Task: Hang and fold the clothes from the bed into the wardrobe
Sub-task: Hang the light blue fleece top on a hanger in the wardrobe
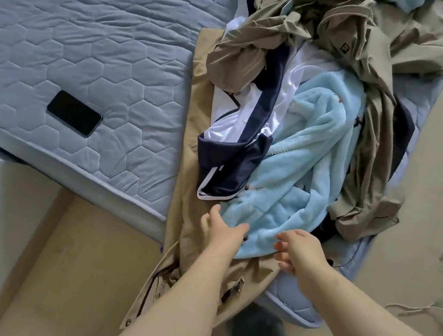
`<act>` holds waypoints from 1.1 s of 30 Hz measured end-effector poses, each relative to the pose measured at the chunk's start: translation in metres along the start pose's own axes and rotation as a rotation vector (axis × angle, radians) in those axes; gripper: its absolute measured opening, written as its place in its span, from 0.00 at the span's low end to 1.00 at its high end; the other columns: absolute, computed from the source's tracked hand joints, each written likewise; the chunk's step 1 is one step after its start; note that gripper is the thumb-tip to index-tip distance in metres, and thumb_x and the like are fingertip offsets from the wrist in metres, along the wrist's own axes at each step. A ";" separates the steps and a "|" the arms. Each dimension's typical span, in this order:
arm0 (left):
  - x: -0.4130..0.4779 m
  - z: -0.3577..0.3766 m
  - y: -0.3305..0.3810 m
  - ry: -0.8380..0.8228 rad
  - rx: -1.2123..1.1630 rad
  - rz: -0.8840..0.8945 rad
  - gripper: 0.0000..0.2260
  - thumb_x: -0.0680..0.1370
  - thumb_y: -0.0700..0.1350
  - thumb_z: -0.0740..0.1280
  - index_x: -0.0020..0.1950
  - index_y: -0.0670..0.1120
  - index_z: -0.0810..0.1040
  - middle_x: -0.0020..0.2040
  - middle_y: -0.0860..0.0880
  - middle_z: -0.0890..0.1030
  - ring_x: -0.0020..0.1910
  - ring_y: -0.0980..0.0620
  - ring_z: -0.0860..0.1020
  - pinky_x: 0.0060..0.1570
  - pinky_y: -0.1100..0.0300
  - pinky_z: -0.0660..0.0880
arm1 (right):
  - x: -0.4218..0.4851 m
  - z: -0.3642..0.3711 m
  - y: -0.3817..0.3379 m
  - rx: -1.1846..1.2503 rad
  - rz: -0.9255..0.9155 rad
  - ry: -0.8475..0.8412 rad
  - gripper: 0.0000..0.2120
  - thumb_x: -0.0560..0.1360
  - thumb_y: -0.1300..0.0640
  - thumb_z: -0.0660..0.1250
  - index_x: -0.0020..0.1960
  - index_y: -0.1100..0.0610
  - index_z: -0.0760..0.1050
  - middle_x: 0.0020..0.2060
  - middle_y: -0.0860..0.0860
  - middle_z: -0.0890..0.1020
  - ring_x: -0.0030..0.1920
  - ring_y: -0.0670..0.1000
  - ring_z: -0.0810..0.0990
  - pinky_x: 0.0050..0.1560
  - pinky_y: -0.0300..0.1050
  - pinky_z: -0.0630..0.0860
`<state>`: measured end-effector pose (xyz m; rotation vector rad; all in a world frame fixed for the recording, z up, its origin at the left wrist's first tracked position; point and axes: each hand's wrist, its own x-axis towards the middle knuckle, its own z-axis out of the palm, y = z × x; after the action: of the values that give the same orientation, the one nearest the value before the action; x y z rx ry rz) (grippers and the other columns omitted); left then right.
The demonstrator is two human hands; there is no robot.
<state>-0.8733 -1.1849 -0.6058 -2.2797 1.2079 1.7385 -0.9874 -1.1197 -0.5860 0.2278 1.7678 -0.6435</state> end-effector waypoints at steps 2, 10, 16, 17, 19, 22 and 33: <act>0.020 0.010 -0.003 -0.040 0.040 0.007 0.38 0.74 0.45 0.69 0.76 0.53 0.49 0.72 0.51 0.55 0.54 0.56 0.68 0.49 0.63 0.68 | 0.018 -0.001 0.002 -0.009 0.009 0.005 0.06 0.76 0.63 0.60 0.41 0.58 0.73 0.33 0.53 0.73 0.30 0.49 0.68 0.29 0.40 0.64; 0.021 -0.015 -0.004 -0.173 0.090 0.158 0.20 0.73 0.35 0.59 0.57 0.58 0.72 0.50 0.55 0.77 0.51 0.52 0.76 0.52 0.55 0.77 | 0.026 -0.006 -0.007 0.015 0.015 0.011 0.04 0.77 0.59 0.62 0.44 0.56 0.73 0.38 0.53 0.77 0.33 0.50 0.74 0.31 0.41 0.69; -0.024 -0.074 0.030 -0.241 0.003 0.282 0.16 0.72 0.35 0.60 0.47 0.55 0.79 0.45 0.51 0.81 0.42 0.55 0.78 0.39 0.64 0.74 | -0.004 0.005 -0.055 0.188 -0.053 -0.049 0.12 0.78 0.46 0.61 0.58 0.50 0.67 0.51 0.50 0.73 0.47 0.52 0.76 0.45 0.47 0.74; -0.034 -0.084 0.038 -0.264 0.006 0.295 0.15 0.70 0.36 0.61 0.45 0.54 0.80 0.43 0.52 0.81 0.41 0.55 0.78 0.39 0.65 0.74 | -0.012 0.007 -0.065 0.264 -0.047 -0.071 0.15 0.76 0.43 0.62 0.59 0.48 0.67 0.53 0.50 0.73 0.50 0.53 0.76 0.47 0.50 0.74; -0.053 -0.097 0.050 -0.346 0.015 0.318 0.13 0.65 0.39 0.62 0.41 0.54 0.81 0.39 0.53 0.80 0.39 0.56 0.77 0.40 0.63 0.74 | -0.023 0.010 -0.083 0.405 -0.052 -0.134 0.20 0.73 0.42 0.66 0.62 0.49 0.68 0.56 0.50 0.74 0.53 0.55 0.76 0.46 0.53 0.76; -0.080 -0.110 0.066 -0.494 0.061 0.366 0.14 0.61 0.41 0.62 0.38 0.57 0.81 0.36 0.59 0.79 0.38 0.61 0.76 0.40 0.67 0.73 | -0.045 0.020 -0.105 0.443 -0.094 -0.200 0.29 0.72 0.51 0.70 0.69 0.51 0.64 0.59 0.53 0.77 0.54 0.59 0.79 0.50 0.57 0.78; -0.130 -0.182 0.077 -0.359 -0.098 0.367 0.12 0.81 0.47 0.58 0.41 0.48 0.78 0.35 0.51 0.79 0.27 0.58 0.76 0.30 0.67 0.72 | -0.149 0.025 -0.130 0.166 -0.423 -0.249 0.08 0.70 0.69 0.57 0.38 0.59 0.70 0.28 0.55 0.71 0.28 0.54 0.73 0.30 0.42 0.72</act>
<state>-0.7811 -1.2503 -0.3982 -1.7527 1.5552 2.2494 -0.9829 -1.2151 -0.4112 -0.1159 1.5311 -1.0763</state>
